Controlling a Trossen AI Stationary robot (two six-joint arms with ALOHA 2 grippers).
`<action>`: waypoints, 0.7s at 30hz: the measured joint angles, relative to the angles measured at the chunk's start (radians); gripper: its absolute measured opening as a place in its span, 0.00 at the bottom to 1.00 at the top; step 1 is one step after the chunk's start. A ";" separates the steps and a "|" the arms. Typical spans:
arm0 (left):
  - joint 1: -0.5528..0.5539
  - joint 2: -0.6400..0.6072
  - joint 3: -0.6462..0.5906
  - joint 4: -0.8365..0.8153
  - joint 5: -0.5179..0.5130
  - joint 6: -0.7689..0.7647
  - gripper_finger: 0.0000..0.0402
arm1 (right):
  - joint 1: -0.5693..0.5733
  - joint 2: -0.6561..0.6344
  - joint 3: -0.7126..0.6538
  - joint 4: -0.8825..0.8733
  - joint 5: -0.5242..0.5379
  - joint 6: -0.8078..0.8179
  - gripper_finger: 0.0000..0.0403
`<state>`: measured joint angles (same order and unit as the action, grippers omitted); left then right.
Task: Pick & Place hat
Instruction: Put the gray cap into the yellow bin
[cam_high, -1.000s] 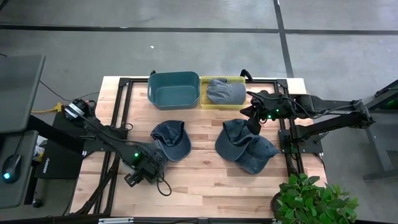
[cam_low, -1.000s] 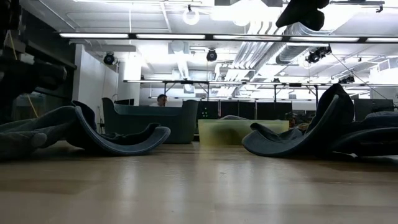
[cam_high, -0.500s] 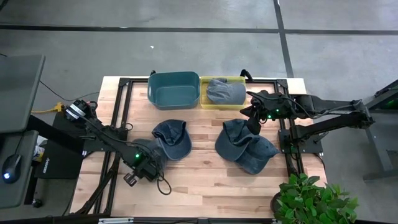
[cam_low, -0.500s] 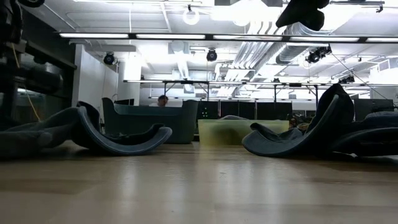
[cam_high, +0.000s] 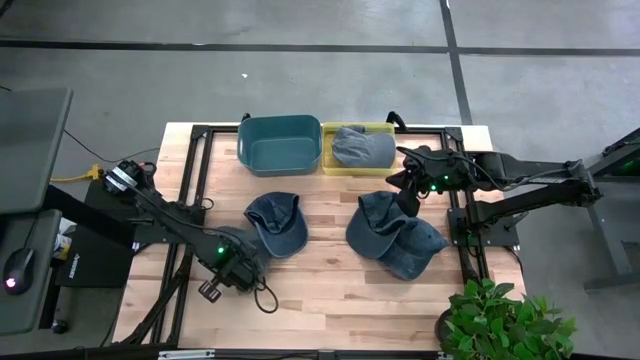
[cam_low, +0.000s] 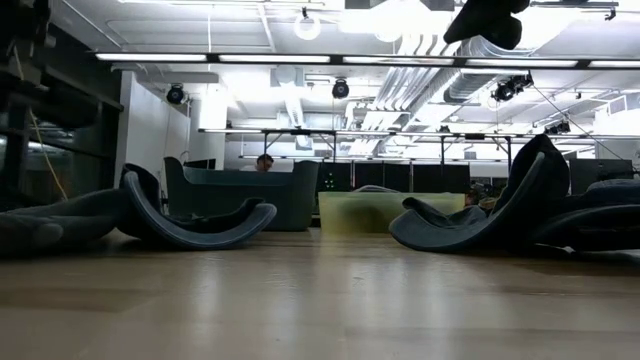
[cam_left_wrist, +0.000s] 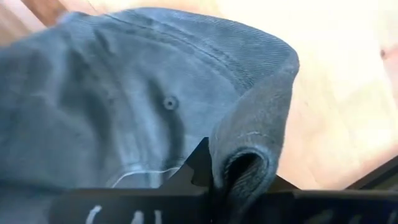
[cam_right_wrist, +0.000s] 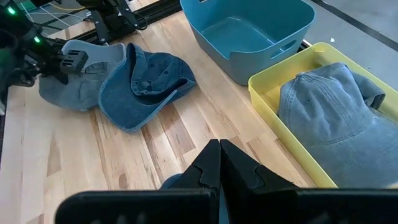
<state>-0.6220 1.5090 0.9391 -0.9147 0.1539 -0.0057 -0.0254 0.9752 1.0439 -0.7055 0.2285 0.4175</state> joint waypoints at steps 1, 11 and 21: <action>0.000 -0.001 0.019 -0.017 -0.004 0.000 0.01 | 0.000 0.000 0.000 0.000 0.000 0.000 0.00; 0.000 -0.002 0.310 -0.266 -0.041 -0.027 0.01 | 0.000 0.000 0.000 0.020 -0.081 0.000 0.00; 0.000 -0.002 0.665 -0.422 -0.244 -0.126 0.01 | 0.000 0.000 0.000 0.026 -0.126 -0.027 0.00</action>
<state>-0.6220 1.5066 1.6046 -1.3369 -0.0900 -0.1316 -0.0257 0.9752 1.0443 -0.6792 0.1025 0.3909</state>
